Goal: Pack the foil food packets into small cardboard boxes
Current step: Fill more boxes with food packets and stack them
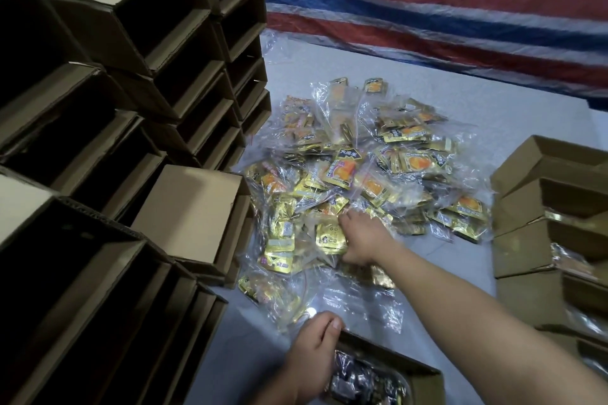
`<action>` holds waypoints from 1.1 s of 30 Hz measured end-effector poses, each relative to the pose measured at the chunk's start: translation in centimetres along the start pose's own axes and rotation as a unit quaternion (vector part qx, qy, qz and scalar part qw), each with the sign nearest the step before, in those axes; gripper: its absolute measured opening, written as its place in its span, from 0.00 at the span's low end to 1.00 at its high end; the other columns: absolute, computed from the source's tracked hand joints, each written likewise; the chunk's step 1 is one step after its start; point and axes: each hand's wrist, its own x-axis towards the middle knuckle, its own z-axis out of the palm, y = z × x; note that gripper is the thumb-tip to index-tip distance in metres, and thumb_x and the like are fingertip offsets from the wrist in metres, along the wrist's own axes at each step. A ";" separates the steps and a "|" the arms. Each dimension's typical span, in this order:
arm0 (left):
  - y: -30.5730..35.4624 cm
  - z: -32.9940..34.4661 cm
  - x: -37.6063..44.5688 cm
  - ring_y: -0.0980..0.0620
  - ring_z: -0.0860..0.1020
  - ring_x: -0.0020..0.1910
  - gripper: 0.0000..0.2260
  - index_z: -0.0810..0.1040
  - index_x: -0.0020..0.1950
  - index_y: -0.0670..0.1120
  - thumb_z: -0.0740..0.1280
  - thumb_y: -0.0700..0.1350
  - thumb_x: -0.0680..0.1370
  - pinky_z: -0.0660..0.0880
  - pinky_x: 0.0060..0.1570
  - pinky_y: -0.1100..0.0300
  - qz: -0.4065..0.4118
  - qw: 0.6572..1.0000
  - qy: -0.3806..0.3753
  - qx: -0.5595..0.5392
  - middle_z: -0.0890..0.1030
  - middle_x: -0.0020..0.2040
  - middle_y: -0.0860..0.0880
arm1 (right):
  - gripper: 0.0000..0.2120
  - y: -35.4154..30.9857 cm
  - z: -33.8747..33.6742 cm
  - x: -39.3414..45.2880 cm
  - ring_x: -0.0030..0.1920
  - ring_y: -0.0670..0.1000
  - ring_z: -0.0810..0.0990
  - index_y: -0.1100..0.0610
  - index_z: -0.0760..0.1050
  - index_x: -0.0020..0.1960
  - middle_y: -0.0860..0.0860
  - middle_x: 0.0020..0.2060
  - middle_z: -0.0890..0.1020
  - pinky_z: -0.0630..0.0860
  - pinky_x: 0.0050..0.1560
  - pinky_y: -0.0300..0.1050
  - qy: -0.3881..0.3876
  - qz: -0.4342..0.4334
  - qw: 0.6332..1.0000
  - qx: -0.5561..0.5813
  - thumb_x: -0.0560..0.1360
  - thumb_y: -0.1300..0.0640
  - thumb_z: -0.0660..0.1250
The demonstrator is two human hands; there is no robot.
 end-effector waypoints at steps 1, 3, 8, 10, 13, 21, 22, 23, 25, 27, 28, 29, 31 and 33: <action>0.0 0.0 0.0 0.60 0.73 0.44 0.10 0.75 0.43 0.54 0.60 0.47 0.83 0.69 0.50 0.66 0.002 1.000 0.001 -0.004 0.76 0.41 0.54 | 0.31 0.5 0.0 -0.8 0.55 0.54 0.75 0.56 0.68 0.65 0.54 0.58 0.73 0.76 0.53 0.50 0.015 0.004 0.999 0.040 0.67 0.48 0.73; 0.0 0.0 0.0 0.61 0.74 0.42 0.11 0.75 0.43 0.52 0.59 0.46 0.83 0.69 0.46 0.68 0.007 1.000 -0.005 -0.011 0.76 0.40 0.53 | 0.35 1.1 -0.3 -2.5 0.50 0.51 0.74 0.56 0.68 0.66 0.52 0.56 0.74 0.74 0.49 0.45 0.034 0.033 0.986 0.158 0.64 0.46 0.75; -0.3 -0.1 0.1 0.55 0.75 0.46 0.11 0.75 0.45 0.50 0.57 0.49 0.84 0.68 0.46 0.69 -0.021 0.999 -0.028 -0.007 0.78 0.43 0.52 | 0.20 2.1 -2.0 -8.0 0.43 0.45 0.82 0.46 0.74 0.54 0.48 0.46 0.82 0.77 0.39 0.38 0.099 0.105 0.850 0.507 0.67 0.53 0.78; -0.3 -0.1 0.2 0.54 0.76 0.47 0.12 0.76 0.45 0.51 0.57 0.50 0.84 0.69 0.48 0.67 -0.021 0.999 -0.030 0.004 0.78 0.43 0.52 | 0.14 2.2 -2.7 -10.4 0.46 0.49 0.83 0.50 0.77 0.55 0.48 0.44 0.85 0.77 0.42 0.39 0.131 0.127 0.766 0.616 0.72 0.55 0.76; -0.6 -0.1 0.3 0.56 0.76 0.46 0.12 0.76 0.43 0.54 0.57 0.50 0.84 0.71 0.51 0.60 -0.003 0.999 -0.034 0.009 0.78 0.41 0.54 | 0.05 2.4 -3.2 -14.2 0.44 0.55 0.81 0.58 0.79 0.51 0.50 0.40 0.86 0.79 0.40 0.43 0.159 0.162 0.592 0.773 0.77 0.59 0.70; -1.0 -0.1 0.2 0.59 0.75 0.40 0.13 0.76 0.44 0.53 0.56 0.54 0.83 0.70 0.46 0.59 -0.044 0.998 -0.042 -0.027 0.77 0.38 0.55 | 0.25 1.3 0.3 -23.3 0.48 0.61 0.84 0.66 0.78 0.63 0.66 0.56 0.81 0.79 0.55 0.66 0.014 0.083 0.398 0.913 0.68 0.59 0.78; -0.9 -0.1 0.2 0.56 0.75 0.41 0.13 0.76 0.44 0.52 0.57 0.54 0.83 0.70 0.46 0.58 -0.048 0.997 -0.041 -0.037 0.77 0.38 0.53 | 0.24 0.9 0.9 -23.7 0.53 0.61 0.84 0.66 0.76 0.63 0.66 0.59 0.80 0.77 0.59 0.65 0.010 0.090 0.422 0.902 0.69 0.63 0.75; -0.8 -0.1 0.2 0.54 0.75 0.42 0.13 0.76 0.44 0.51 0.57 0.53 0.83 0.70 0.47 0.58 -0.049 0.997 -0.042 -0.041 0.77 0.39 0.52 | 0.22 0.4 1.3 -24.1 0.56 0.60 0.83 0.66 0.76 0.63 0.64 0.61 0.80 0.77 0.61 0.61 0.004 0.094 0.445 0.891 0.70 0.66 0.73; -0.5 -0.1 0.1 0.54 0.75 0.42 0.13 0.76 0.45 0.50 0.57 0.53 0.83 0.70 0.47 0.59 -0.050 0.997 -0.046 -0.044 0.77 0.39 0.52 | 0.20 -0.5 2.0 -25.0 0.58 0.58 0.82 0.65 0.77 0.62 0.59 0.58 0.83 0.80 0.59 0.51 -0.009 0.100 0.510 0.854 0.70 0.68 0.73; -0.3 -0.2 -0.1 0.54 0.75 0.43 0.14 0.76 0.45 0.48 0.57 0.52 0.84 0.69 0.47 0.59 -0.048 0.997 -0.047 -0.045 0.77 0.39 0.51 | 0.23 -0.6 2.2 -25.8 0.55 0.57 0.83 0.62 0.78 0.60 0.56 0.53 0.85 0.80 0.55 0.44 0.000 0.105 0.612 0.784 0.66 0.66 0.77; -0.2 -0.2 -0.1 0.54 0.75 0.43 0.14 0.76 0.46 0.47 0.57 0.52 0.84 0.70 0.47 0.59 -0.047 0.997 -0.046 -0.043 0.78 0.40 0.50 | 0.27 -0.5 2.1 -26.2 0.55 0.54 0.83 0.60 0.76 0.63 0.54 0.53 0.85 0.79 0.55 0.43 0.000 0.095 0.671 0.735 0.66 0.65 0.79; -0.2 -0.3 -0.1 0.52 0.76 0.44 0.14 0.76 0.46 0.47 0.57 0.52 0.84 0.70 0.48 0.58 -0.047 0.997 -0.047 -0.041 0.78 0.41 0.49 | 0.31 -0.5 1.9 -26.5 0.57 0.50 0.82 0.57 0.73 0.67 0.51 0.55 0.84 0.78 0.58 0.42 -0.009 0.074 0.727 0.682 0.67 0.63 0.80; -0.2 -0.3 -0.1 0.51 0.78 0.47 0.14 0.77 0.46 0.48 0.57 0.52 0.84 0.71 0.52 0.57 -0.051 0.996 -0.054 -0.041 0.81 0.43 0.48 | 0.35 -0.6 1.5 -26.6 0.62 0.47 0.79 0.55 0.67 0.74 0.50 0.62 0.79 0.75 0.65 0.45 -0.030 0.023 0.798 0.601 0.71 0.62 0.78; -0.3 -0.4 -0.1 0.54 0.80 0.47 0.14 0.78 0.46 0.49 0.57 0.52 0.84 0.73 0.53 0.56 -0.053 0.996 -0.059 -0.045 0.82 0.43 0.51 | 0.34 -0.8 1.5 -26.4 0.64 0.53 0.77 0.58 0.66 0.75 0.54 0.64 0.77 0.72 0.68 0.50 -0.038 0.003 0.834 0.551 0.73 0.59 0.77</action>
